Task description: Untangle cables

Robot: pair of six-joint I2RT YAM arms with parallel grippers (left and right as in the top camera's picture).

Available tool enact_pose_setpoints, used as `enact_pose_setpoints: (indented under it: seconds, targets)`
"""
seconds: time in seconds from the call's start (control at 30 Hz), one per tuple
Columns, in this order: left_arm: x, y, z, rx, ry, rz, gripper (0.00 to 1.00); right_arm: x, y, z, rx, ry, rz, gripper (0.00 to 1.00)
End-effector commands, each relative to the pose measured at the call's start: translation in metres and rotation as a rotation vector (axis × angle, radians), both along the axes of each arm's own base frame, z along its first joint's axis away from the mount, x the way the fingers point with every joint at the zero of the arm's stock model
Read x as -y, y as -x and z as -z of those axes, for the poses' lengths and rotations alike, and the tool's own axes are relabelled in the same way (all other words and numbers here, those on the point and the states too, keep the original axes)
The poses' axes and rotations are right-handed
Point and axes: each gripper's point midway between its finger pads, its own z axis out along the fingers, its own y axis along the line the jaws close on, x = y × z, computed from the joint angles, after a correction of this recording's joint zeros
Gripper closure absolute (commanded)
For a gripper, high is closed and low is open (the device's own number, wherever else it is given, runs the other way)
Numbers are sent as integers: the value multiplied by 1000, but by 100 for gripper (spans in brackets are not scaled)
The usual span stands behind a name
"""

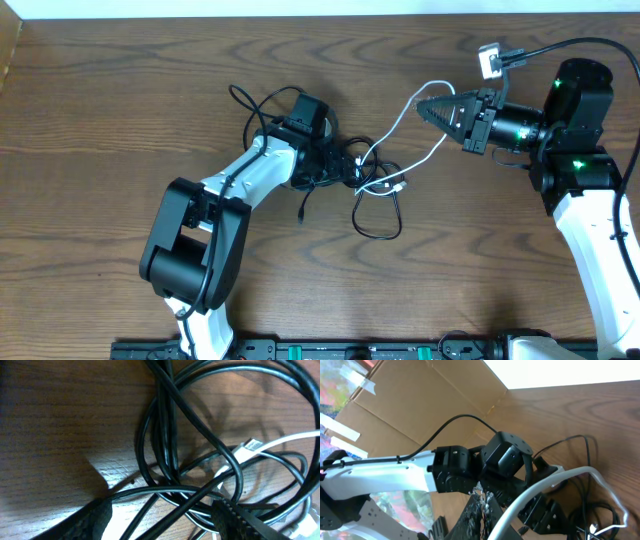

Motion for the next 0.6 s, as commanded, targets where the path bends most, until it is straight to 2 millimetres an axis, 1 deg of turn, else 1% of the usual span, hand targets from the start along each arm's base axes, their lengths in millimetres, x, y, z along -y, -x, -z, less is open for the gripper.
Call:
enact_pose_setpoints:
  seconds: [0.0,0.17,0.2,0.23,0.27,0.4,0.47,0.5,0.57]
  targets:
    - [-17,7,38,-61,-113,-53,52,1,3,-4,44,16,-5,98]
    - [-13,-3,36,-18,-93,-54,52,1,4,-2,35,17,-6,99]
    - [-12,-5,36,-10,-89,-54,48,1,4,-2,35,17,-6,99]
    - [-11,-6,35,-3,-86,-53,38,1,4,-2,35,17,-6,99]
    - [-10,-8,35,4,-82,-52,32,1,4,-2,36,17,-6,99]
    - [-11,-7,34,1,-87,-48,31,1,4,-2,44,20,-8,99]
    - [-28,-7,29,-4,-161,-77,24,1,4,-2,45,20,-8,99]
    - [-47,-11,21,8,-248,-112,22,1,4,-2,46,21,-7,99]
    - [-74,-18,3,50,-373,-157,20,1,4,-2,54,24,-8,99]
